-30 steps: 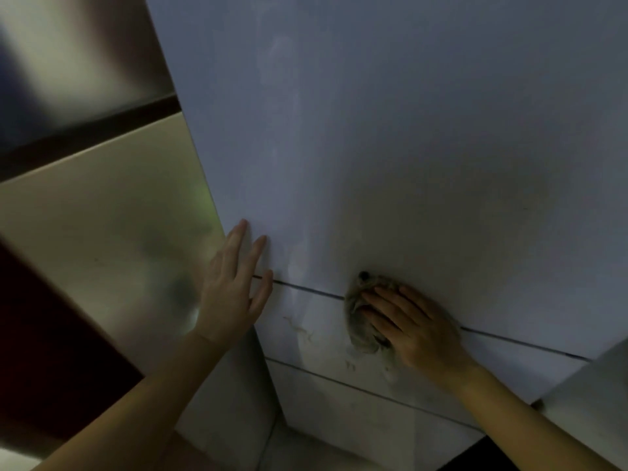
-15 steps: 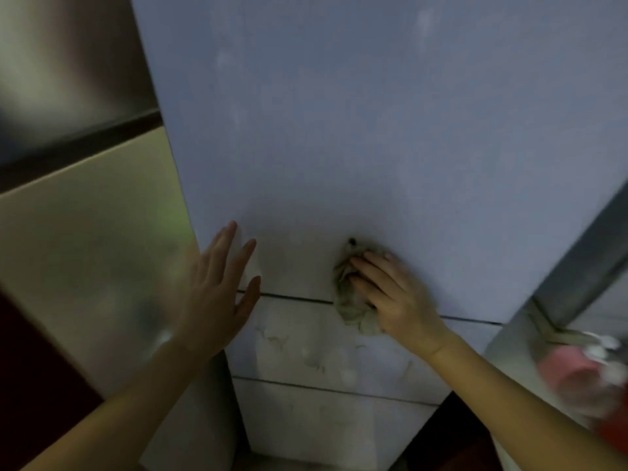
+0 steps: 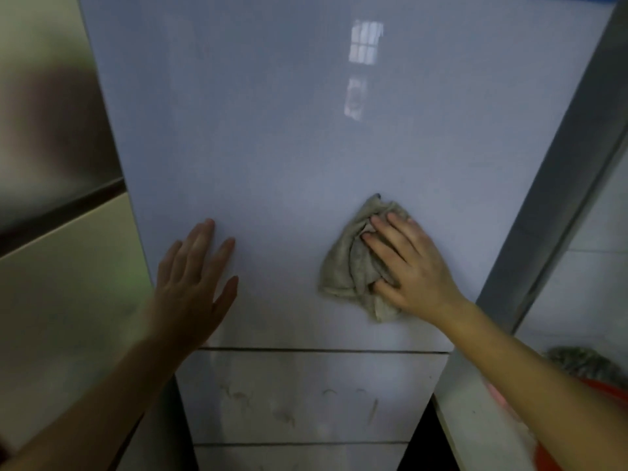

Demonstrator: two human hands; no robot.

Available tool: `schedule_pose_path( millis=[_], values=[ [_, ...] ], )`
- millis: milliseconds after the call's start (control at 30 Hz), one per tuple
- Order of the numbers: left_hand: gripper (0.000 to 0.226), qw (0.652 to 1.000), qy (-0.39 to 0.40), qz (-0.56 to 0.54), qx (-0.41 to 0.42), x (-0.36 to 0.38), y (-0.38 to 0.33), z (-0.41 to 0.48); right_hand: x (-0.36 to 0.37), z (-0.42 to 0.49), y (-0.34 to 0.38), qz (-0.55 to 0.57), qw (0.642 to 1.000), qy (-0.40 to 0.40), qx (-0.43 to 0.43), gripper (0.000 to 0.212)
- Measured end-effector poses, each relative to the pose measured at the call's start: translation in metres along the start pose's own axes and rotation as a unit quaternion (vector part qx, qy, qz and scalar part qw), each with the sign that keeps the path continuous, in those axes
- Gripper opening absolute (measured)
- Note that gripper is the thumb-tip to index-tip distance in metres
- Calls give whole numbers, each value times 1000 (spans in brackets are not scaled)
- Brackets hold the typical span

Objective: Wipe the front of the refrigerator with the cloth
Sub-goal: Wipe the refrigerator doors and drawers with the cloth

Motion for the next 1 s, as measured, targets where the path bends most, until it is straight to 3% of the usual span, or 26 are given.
schedule_pose_path(
  millis=[300,500,733,1000],
  values=[
    [49,997,-56,-15,-42,-6,34,-23,46,-4,48,31,999,-9,-9,69],
    [49,997,-57,-38,-46,4,35,-33,91,28,134,96,991,-14,-91,39],
    [49,996,-5,-58,-68,12,30,-73,148,-16,213,126,983,25,-130,30],
    [49,990,53,-40,-123,28,11,-134,166,-94,194,120,976,74,-167,32]
  ],
)
Point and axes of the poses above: each hand's wrist, its own z-axis towards the middle knuckle, its own x-axis out of the palm, y = z × x, the point moved 5 cm from there along z, towards the middle knuckle, and after that the axes turned 8 degrees about x, right-handed, at the moved point
